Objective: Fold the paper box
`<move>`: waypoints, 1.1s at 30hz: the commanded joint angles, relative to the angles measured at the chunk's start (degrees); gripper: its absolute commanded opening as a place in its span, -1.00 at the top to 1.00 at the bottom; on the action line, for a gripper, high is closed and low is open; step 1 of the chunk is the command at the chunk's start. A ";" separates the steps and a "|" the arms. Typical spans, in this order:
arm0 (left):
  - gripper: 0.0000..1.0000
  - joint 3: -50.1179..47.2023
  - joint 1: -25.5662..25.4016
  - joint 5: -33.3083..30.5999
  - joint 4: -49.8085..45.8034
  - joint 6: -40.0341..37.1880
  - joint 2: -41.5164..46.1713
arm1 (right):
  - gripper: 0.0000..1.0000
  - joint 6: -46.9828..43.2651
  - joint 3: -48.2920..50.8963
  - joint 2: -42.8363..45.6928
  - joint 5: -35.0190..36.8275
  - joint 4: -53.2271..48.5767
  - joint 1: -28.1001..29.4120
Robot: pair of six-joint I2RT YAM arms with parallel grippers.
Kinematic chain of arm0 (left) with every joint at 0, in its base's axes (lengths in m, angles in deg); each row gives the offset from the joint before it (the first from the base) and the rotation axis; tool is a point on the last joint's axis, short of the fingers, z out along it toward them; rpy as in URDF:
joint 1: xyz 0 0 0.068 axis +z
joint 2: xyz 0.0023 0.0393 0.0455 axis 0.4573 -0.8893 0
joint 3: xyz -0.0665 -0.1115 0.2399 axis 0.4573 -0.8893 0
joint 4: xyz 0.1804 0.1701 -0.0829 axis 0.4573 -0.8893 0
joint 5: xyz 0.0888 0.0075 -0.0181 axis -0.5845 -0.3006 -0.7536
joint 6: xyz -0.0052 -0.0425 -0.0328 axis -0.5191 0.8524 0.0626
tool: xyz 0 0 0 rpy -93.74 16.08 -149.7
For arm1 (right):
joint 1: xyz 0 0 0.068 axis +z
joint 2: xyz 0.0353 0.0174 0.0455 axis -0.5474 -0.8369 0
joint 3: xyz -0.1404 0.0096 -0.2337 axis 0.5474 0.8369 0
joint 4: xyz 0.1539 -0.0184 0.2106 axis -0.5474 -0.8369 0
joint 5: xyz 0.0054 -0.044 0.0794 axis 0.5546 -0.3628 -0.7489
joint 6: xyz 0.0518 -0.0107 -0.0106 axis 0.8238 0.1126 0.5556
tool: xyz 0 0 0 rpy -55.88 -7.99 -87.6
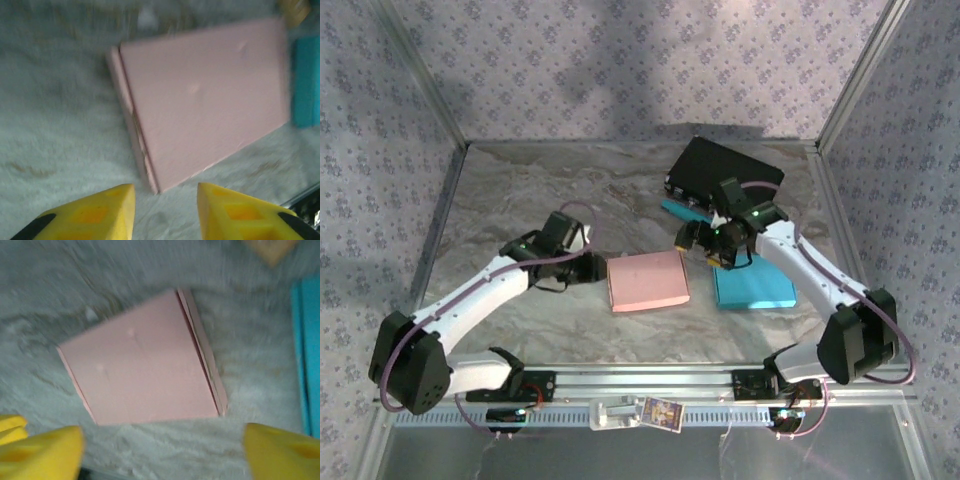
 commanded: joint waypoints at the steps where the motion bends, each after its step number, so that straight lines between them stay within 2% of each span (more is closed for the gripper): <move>1: -0.98 3.73 4.74 -4.87 2.12 1.98 5.32 | -0.98 -2.59 -3.78 9.40 18.18 -0.79 -0.22; 4: -1.00 2.85 7.87 -12.96 3.63 2.32 10.46 | -0.98 -2.92 1.55 18.67 30.51 2.20 -0.52; 6: -0.99 1.19 8.52 -20.07 4.88 0.21 14.34 | -0.98 -0.66 6.53 24.00 44.67 2.61 -0.99; 7: -0.99 -0.01 8.00 -26.24 5.43 0.13 15.98 | -0.98 -1.21 9.79 26.33 49.16 4.62 -1.30; 9: -0.99 -2.94 5.02 -47.78 3.41 3.17 18.13 | -0.98 -11.17 21.62 32.81 56.99 18.77 -2.07; 10: -0.99 -4.00 4.21 -55.97 2.37 3.26 18.26 | -0.98 -15.38 27.21 35.07 59.56 24.78 -2.32; 12: -0.99 -7.14 3.81 -65.21 4.28 -4.29 17.38 | -0.98 -26.60 38.35 38.59 60.60 37.48 -4.36; 13: -1.00 -8.85 4.06 -66.20 7.59 -9.77 16.96 | -0.98 -29.35 41.39 39.03 59.04 40.13 -5.74; 15: -0.99 -12.58 4.84 -63.91 14.51 -21.45 16.04 | -0.98 -30.13 45.36 38.27 54.31 41.40 -9.69; 18: -0.99 -17.02 6.87 -61.50 22.17 -28.88 14.39 | -0.99 -32.21 49.22 35.84 50.04 46.36 -12.31; 20: -0.99 -19.15 9.43 -59.00 25.78 -30.32 11.88 | -0.98 -33.37 51.95 33.58 48.11 52.22 -13.12; 23: -1.00 -20.65 13.84 -54.25 29.16 -28.13 6.50 | -0.98 -32.76 54.10 27.93 43.58 60.19 -16.75; 24: -0.99 -21.51 14.70 -52.85 31.58 -28.64 5.07 | -0.98 -32.25 52.93 26.33 41.88 58.82 -18.12; 29: -1.00 -27.17 17.73 -47.48 49.31 -30.88 0.20 | -0.98 -35.96 52.27 18.04 34.72 70.80 -23.02; 33: -1.00 -25.81 20.35 -41.76 55.72 -31.07 -4.25 | -0.98 -38.44 51.08 10.59 29.15 80.29 -25.72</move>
